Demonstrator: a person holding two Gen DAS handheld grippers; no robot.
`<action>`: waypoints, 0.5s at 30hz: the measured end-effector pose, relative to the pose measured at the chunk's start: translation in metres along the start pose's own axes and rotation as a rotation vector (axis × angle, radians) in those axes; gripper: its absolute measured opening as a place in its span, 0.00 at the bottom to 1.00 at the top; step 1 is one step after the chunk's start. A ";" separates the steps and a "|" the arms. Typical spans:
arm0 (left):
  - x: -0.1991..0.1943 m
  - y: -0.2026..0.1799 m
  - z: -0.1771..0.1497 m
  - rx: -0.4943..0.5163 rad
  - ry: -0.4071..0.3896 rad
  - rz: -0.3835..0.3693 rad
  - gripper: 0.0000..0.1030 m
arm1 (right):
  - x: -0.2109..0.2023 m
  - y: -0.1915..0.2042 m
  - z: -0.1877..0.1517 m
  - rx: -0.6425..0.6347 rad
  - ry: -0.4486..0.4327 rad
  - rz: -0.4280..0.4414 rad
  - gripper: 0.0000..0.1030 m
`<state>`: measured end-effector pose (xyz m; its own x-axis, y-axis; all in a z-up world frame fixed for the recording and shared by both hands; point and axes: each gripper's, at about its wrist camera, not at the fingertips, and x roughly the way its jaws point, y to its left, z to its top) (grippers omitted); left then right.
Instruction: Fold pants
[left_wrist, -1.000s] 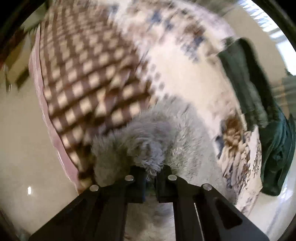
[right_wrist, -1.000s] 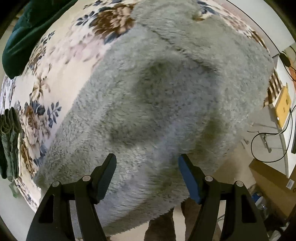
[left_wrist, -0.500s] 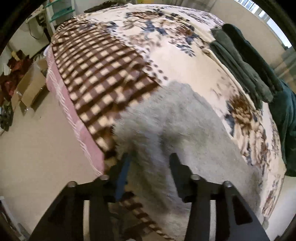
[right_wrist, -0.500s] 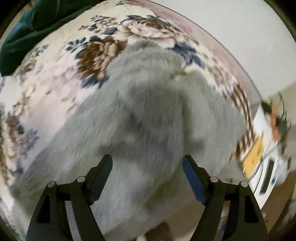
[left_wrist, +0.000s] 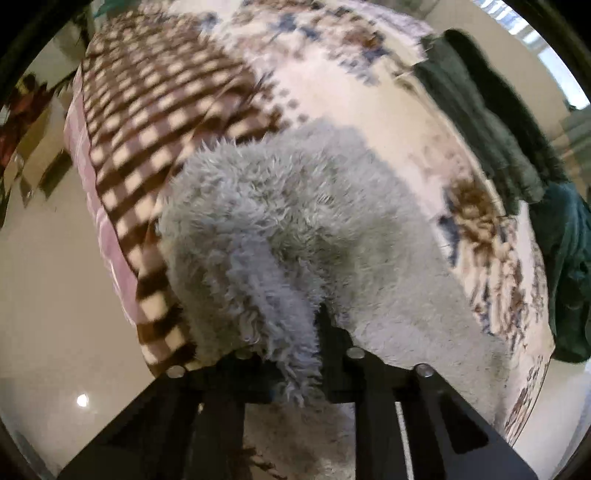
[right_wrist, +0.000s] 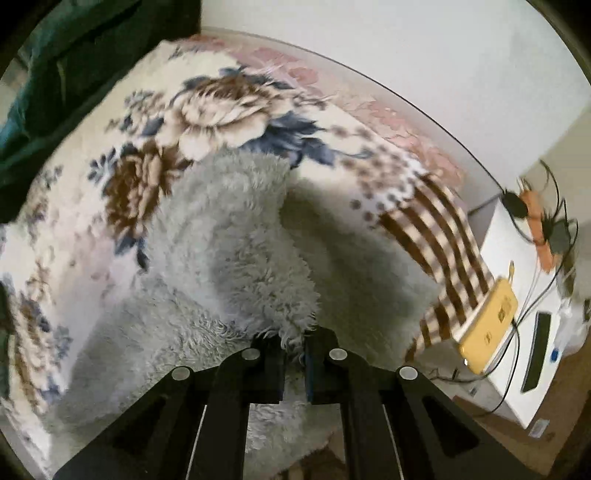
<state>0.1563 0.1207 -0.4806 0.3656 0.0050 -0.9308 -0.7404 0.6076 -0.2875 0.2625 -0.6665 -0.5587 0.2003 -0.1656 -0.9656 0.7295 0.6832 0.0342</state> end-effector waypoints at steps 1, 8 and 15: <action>-0.007 -0.002 0.000 0.017 -0.009 -0.006 0.10 | -0.006 -0.008 -0.002 0.026 -0.002 0.018 0.07; -0.030 0.021 0.002 0.031 0.013 0.004 0.08 | 0.011 -0.062 -0.026 0.164 0.097 0.023 0.10; -0.028 0.004 -0.012 0.088 0.052 0.066 0.15 | 0.013 -0.065 -0.034 0.065 0.057 -0.053 0.54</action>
<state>0.1360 0.1138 -0.4583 0.2863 0.0077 -0.9581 -0.7088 0.6745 -0.2064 0.1950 -0.6889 -0.5827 0.1238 -0.1587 -0.9795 0.7791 0.6269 -0.0031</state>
